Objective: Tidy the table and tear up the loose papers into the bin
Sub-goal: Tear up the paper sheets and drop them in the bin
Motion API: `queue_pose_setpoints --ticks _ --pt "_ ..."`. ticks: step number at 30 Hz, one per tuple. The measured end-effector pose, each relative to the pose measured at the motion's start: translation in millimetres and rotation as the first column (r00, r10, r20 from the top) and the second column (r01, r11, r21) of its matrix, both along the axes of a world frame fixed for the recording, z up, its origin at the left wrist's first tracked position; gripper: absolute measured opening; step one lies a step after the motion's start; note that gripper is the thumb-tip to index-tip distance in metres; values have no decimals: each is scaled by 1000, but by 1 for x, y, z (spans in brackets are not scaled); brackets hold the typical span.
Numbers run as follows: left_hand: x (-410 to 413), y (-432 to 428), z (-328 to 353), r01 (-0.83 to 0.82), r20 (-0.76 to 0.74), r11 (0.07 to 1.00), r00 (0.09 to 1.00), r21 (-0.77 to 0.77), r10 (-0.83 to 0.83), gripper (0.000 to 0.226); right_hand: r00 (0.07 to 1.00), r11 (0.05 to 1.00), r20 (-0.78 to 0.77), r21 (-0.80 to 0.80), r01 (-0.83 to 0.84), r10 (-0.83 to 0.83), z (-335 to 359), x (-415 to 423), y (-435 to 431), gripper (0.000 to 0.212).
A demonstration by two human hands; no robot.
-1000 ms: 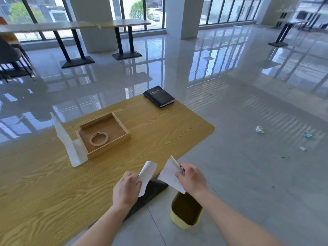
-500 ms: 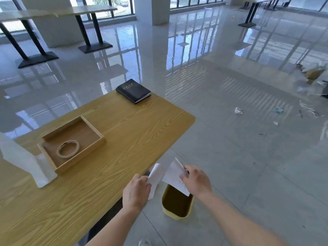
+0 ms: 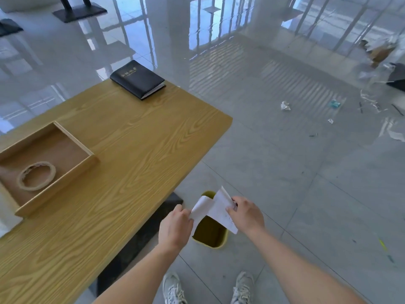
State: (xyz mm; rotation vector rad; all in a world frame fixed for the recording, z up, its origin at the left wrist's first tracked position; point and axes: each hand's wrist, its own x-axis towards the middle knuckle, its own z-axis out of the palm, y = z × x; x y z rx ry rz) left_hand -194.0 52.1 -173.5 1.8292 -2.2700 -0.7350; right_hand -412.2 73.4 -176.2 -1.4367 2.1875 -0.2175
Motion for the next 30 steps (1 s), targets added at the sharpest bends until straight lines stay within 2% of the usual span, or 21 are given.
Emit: queue_pose_setpoints --ticks 12,15,18,22,30 --pt "-66 5 -64 -188 117 979 977 73 179 16 989 992 112 74 -103 95 -78 -67 -23 27" --pt "-72 7 -90 -199 162 973 970 120 178 19 985 988 135 88 -123 111 -103 -75 -30 24" --pt "-69 8 -126 -139 216 976 971 170 100 22 984 991 147 75 -111 100 -136 -75 -34 18" --pt "-61 -3 -193 -184 173 975 972 124 161 19 986 998 151 20 -68 64 -197 -71 -37 15" --pt "-76 -15 -305 -151 128 985 982 81 140 14 987 996 133 -19 -92 94 -318 -71 -45 28"
